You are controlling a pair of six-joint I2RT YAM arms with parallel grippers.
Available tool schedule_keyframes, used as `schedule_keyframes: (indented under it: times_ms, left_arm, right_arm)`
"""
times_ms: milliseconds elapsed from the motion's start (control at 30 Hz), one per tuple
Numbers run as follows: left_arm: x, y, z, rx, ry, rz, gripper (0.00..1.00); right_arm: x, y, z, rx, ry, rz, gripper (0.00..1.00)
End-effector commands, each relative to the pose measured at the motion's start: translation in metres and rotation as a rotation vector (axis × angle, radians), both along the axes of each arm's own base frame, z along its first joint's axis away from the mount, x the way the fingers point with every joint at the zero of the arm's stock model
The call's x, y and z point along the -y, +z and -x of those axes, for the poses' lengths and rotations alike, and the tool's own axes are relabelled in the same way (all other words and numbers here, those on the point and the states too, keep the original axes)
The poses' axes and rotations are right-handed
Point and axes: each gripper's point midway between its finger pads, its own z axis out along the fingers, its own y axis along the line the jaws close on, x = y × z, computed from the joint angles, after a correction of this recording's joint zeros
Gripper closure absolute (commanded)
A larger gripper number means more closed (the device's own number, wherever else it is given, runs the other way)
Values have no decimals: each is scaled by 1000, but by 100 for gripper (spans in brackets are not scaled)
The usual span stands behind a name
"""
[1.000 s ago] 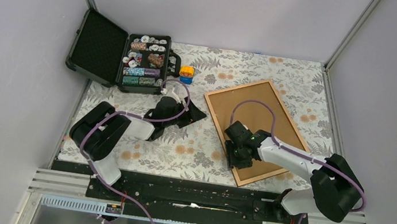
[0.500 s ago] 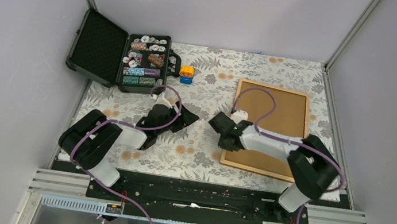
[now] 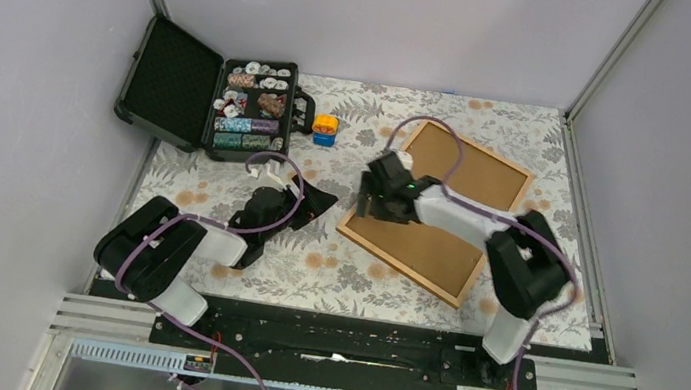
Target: Put the photo into the frame
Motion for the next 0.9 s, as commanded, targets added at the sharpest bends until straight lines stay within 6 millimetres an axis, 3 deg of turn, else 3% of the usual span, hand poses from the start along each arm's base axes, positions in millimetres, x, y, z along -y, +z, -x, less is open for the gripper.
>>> schedule_keyframes:
  times_ms: [0, 100, 200, 433, 700, 867]
  left_arm:
    - [3, 26, -6, 94, -5, 73, 17]
    - [9, 28, -5, 101, -35, 81, 16]
    - [17, 30, -5, 114, -86, 78, 15]
    - [33, 30, -3, 118, -185, 66, 12]
    - [32, 35, 2, 149, -199, 73, 7]
    - [37, 39, 4, 173, -230, 86, 2]
  right_arm:
    - [41, 45, 29, 95, 265, 50, 14]
    - [94, 50, 49, 92, 186, 197, 13]
    - [137, 53, 66, 82, 43, 239, 11]
    - [244, 24, 87, -71, -466, 182, 14]
    - [281, 18, 91, -50, -677, 113, 29]
    - [295, 6, 74, -74, -701, 71, 33]
